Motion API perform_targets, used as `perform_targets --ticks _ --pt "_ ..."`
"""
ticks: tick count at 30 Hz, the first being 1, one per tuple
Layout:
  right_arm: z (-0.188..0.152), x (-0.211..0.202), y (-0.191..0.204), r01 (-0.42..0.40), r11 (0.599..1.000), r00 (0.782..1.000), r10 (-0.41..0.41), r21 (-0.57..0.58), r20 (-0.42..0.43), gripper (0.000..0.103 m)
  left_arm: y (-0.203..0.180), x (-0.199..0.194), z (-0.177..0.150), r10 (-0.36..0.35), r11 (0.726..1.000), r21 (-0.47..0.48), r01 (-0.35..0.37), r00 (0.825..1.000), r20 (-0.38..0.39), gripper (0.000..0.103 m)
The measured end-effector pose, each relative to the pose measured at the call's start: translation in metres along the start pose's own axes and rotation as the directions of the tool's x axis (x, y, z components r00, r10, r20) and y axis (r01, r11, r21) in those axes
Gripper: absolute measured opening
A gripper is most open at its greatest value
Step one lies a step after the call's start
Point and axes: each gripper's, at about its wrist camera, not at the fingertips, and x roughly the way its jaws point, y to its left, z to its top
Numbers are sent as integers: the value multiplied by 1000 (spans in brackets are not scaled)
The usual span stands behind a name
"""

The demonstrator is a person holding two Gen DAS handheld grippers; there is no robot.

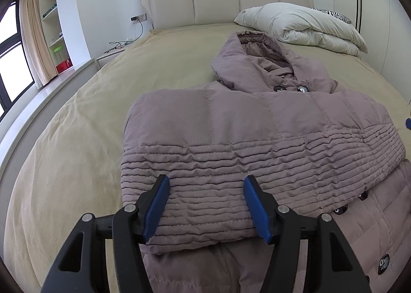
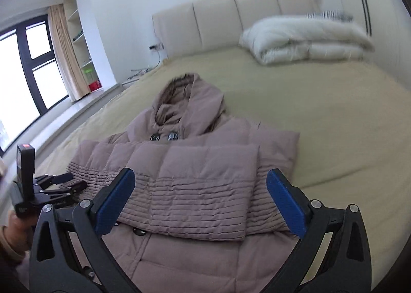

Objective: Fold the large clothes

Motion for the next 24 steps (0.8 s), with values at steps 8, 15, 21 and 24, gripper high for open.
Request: perform_targets --ticks 8,15,21,24 --pt "4 91 -41 10 979 956 50 203 -288 72 7 -10 -5 -32 999 -19 32 999 9 63" --pt "11 99 -30 43 995 957 -17 85 -290 28 13 -15 -4 -35 998 -51 36 999 15 63" --pt "26 73 -21 159 986 963 -166 -50 -212 16 17 -28 2 -24 997 -66 28 998 59 63" --pt "36 61 -29 219 975 960 -224 -44 -169 15 20 -22 4 -6 998 -64 9 999 45 63"
